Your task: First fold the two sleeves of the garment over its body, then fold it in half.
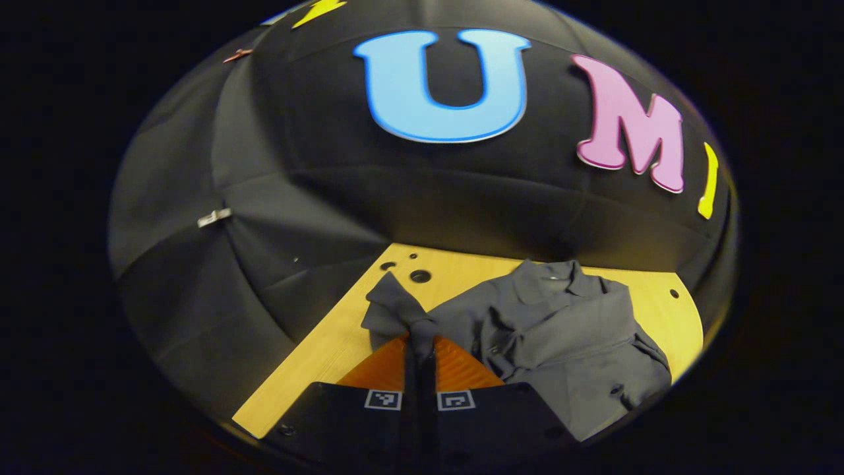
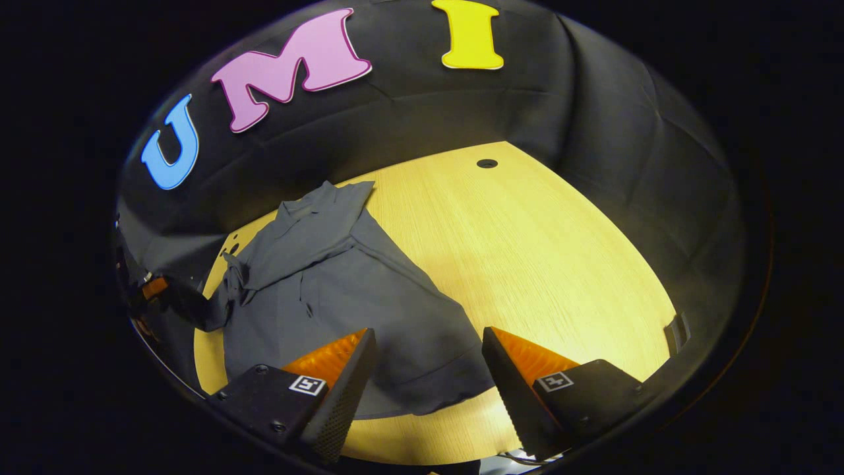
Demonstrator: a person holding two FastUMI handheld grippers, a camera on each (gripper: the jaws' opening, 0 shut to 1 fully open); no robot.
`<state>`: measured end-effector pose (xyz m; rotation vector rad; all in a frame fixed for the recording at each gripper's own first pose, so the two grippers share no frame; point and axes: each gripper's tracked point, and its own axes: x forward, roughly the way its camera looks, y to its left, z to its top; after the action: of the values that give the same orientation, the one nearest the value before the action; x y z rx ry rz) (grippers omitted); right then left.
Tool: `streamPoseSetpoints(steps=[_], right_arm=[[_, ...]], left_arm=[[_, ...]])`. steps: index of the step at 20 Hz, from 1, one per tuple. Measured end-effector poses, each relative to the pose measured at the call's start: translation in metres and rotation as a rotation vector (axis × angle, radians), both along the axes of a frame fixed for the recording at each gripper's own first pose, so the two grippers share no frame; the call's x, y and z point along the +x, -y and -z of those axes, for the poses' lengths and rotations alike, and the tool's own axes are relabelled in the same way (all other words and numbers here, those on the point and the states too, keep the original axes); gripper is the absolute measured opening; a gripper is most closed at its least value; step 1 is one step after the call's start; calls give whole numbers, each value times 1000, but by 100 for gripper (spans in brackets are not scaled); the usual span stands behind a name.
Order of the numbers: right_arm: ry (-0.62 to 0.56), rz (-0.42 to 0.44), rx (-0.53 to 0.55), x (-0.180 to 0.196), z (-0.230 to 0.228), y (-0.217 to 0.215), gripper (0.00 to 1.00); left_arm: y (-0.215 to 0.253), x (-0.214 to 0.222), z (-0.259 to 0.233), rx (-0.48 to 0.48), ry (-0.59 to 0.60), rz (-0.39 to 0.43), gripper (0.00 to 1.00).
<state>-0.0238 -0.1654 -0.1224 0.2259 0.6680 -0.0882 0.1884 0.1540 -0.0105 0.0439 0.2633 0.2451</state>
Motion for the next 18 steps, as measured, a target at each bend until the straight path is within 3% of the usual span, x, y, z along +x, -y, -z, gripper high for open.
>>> streamPoseSetpoints(steps=[4,11,18], right_arm=[[-17,10,22,8,9,11,99],[-59,29,42,15,27,37,99],[-110,-5,58,30,48,53,99]], left_arm=[[88,39,-3,65,-2,151,5],[232,88,13,62,-28,369,5],[342,124,47,119,-96,506,5]])
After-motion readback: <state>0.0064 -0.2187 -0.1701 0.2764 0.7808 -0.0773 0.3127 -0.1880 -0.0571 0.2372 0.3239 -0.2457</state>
